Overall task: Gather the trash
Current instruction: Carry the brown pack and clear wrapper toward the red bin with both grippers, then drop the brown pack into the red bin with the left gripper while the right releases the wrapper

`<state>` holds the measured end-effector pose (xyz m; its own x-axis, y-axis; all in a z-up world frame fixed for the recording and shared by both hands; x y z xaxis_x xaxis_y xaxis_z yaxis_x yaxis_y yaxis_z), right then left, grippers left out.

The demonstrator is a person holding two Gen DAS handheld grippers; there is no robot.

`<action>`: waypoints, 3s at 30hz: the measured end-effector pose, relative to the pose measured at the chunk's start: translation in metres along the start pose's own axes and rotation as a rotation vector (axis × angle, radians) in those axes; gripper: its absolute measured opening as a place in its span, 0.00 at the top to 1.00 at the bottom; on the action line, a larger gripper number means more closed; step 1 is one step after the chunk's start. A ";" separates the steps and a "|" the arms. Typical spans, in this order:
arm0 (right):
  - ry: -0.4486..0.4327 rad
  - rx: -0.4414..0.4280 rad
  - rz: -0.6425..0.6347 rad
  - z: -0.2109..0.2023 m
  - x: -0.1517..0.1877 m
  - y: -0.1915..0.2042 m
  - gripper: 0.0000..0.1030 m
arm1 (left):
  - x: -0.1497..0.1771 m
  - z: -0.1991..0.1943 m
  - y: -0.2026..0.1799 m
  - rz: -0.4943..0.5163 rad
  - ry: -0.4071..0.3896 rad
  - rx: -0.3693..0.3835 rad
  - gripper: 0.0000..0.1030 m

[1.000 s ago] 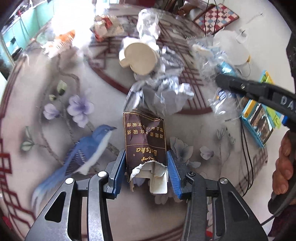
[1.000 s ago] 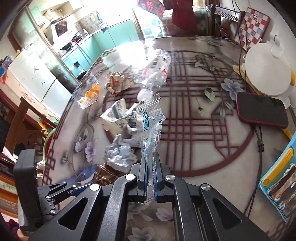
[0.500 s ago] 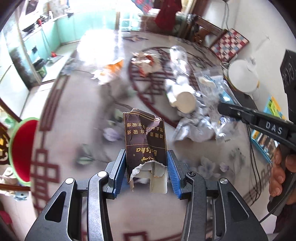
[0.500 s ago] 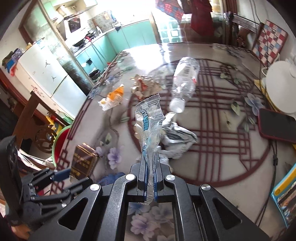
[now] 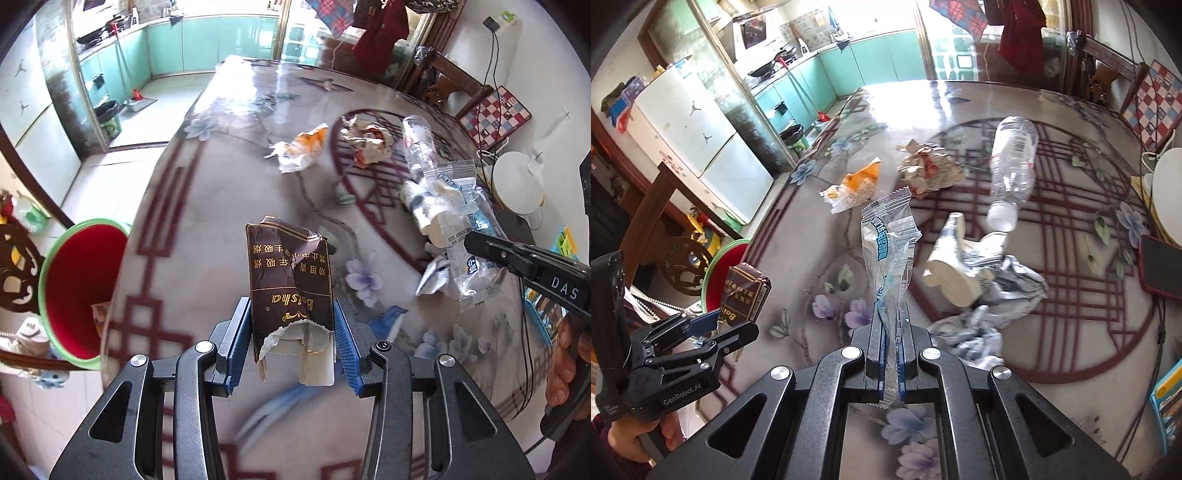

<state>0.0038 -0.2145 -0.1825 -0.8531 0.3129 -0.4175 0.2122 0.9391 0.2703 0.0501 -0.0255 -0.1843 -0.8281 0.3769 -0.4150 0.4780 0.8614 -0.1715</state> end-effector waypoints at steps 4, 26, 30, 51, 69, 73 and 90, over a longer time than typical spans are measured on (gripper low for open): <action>0.012 -0.004 -0.015 0.011 -0.003 0.020 0.97 | 0.002 0.000 0.017 -0.010 0.007 0.005 0.59; 0.031 -0.021 -0.079 0.055 -0.020 0.140 0.97 | -0.005 -0.005 0.152 -0.151 0.005 -0.033 0.59; 0.026 -0.037 -0.108 0.060 -0.025 0.165 0.97 | -0.004 -0.005 0.175 -0.177 0.008 -0.051 0.59; 0.088 -0.144 -0.304 0.115 -0.031 0.289 0.97 | 0.001 -0.006 0.279 -0.267 0.018 -0.156 0.58; 0.073 -0.257 -0.316 0.131 -0.042 0.314 0.92 | -0.008 -0.001 0.289 -0.289 0.012 -0.143 0.50; 0.054 -0.236 -0.341 0.125 -0.040 0.316 0.80 | -0.009 -0.004 0.290 -0.307 0.002 -0.150 0.42; -0.085 -0.125 -0.355 0.060 -0.037 0.273 0.67 | -0.019 -0.008 0.237 -0.245 -0.005 -0.123 0.40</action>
<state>0.1221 0.0387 -0.1457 -0.8196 -0.0130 -0.5729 -0.1533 0.9683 0.1974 0.1762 0.1744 -0.2097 -0.9132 0.1505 -0.3788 0.2239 0.9618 -0.1576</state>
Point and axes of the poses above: each gripper's, at about its wrist camera, not at the fingertips, and z roughly the way its jaws point, y to its left, x to its underside, the point moved 3 cm from there along z, roughly the way its jaws point, and after that the axes turned 2 degrees about y, right-handed, at the moved point
